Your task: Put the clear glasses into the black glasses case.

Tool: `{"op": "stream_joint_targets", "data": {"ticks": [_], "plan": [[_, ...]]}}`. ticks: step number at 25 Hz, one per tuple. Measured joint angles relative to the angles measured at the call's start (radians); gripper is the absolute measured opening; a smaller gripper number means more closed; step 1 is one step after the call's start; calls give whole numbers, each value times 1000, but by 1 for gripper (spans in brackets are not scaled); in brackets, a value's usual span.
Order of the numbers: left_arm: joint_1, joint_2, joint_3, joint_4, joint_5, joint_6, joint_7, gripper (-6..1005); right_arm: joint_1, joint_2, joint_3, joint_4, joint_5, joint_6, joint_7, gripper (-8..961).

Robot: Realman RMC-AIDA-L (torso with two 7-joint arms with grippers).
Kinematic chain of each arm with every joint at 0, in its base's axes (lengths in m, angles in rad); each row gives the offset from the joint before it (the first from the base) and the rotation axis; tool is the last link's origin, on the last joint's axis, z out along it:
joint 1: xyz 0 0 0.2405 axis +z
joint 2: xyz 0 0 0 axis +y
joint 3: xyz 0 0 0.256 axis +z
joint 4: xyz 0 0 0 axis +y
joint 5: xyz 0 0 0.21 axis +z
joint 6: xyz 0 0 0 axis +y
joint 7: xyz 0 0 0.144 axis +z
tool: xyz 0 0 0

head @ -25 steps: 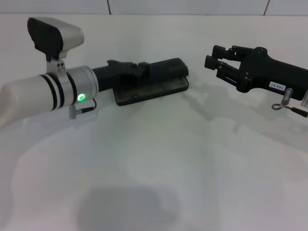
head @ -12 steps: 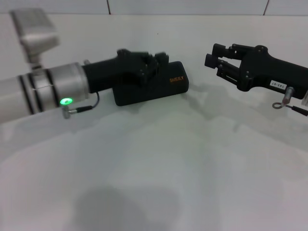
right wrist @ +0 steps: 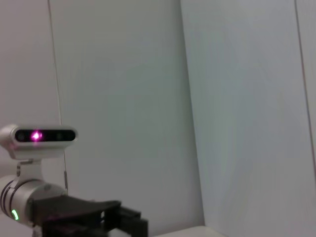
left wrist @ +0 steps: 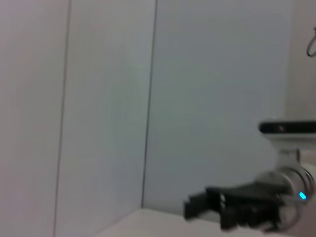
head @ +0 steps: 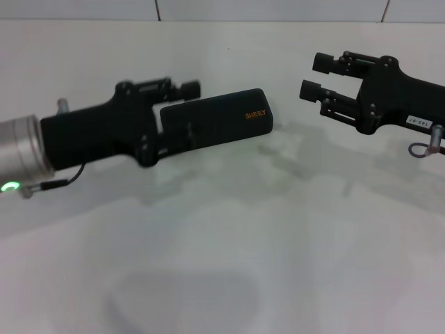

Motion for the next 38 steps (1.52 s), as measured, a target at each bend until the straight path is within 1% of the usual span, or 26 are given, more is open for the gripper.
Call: {"op": "stream_joint_targets", "data": {"ticks": [3,6,9,11,13,18,25,38], "plan": [[13,17,-3,7,38,25,-17,410,2,-2,-3,-7,-4,-6,6,394],[22,27,-7,5,54,34,-38,554,2,0,-11,-11,-11,-16,7,643],[42,28,-14,9,57,40,-32,679,0,6,-11,-16,-52,-23,7,761],[52,28,-17,11,57,44,-29,755,4,10,-13,-21,-118,-30,7,840],[59,28,-17,12,59,46,-29,832,9,18,-13,-29,-203,-40,8,845],[72,29,-15,14,67,50,-29,893,5,22,-14,-44,-248,-49,8,859],[73,22,-18,12,97,57,-28,893,-1,23,-10,-47,-246,-55,8,870],[74,22,-19,10,97,55,-28,893,-3,25,-8,-38,-244,-56,2,870]]}}
